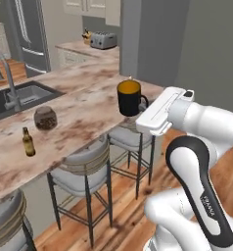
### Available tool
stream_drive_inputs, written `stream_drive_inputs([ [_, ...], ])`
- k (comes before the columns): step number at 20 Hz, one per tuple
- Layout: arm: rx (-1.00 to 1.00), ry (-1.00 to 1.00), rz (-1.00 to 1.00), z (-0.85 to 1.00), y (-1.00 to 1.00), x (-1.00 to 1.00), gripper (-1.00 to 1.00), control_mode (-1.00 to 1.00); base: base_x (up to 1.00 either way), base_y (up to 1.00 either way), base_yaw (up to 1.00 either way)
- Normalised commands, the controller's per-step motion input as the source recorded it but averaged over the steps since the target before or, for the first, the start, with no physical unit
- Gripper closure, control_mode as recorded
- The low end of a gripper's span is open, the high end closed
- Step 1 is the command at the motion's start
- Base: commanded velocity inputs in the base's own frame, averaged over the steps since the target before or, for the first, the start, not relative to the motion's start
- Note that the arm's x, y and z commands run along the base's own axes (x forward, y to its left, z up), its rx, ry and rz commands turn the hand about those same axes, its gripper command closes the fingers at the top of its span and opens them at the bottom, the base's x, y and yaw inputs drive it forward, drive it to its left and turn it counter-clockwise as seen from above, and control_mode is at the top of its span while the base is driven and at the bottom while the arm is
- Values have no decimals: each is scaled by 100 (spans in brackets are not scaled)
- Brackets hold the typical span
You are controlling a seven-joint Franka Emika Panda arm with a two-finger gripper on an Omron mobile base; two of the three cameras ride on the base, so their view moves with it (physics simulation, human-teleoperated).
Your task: Open the cabinet directly in front. Then move the beer and the mug to the dining counter with the jar on it.
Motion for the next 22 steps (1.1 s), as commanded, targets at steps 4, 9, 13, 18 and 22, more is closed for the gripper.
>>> stream_drive_inputs([
  [4, 0, 0, 0, 0, 0, 0, 100, 100, 100, -100, 28],
  [9, 0, 0, 0, 0, 0, 0, 100, 100, 99, -81, 29],
  [13, 0, 0, 0, 0, 0, 0, 100, 100, 56, -58, 49],
  [18, 0, 0, 0, 0, 0, 0, 100, 100, 4, -30, 54],
  [22, 0, 0, 0, 0, 0, 0, 100, 100, 8, 0, 22],
])
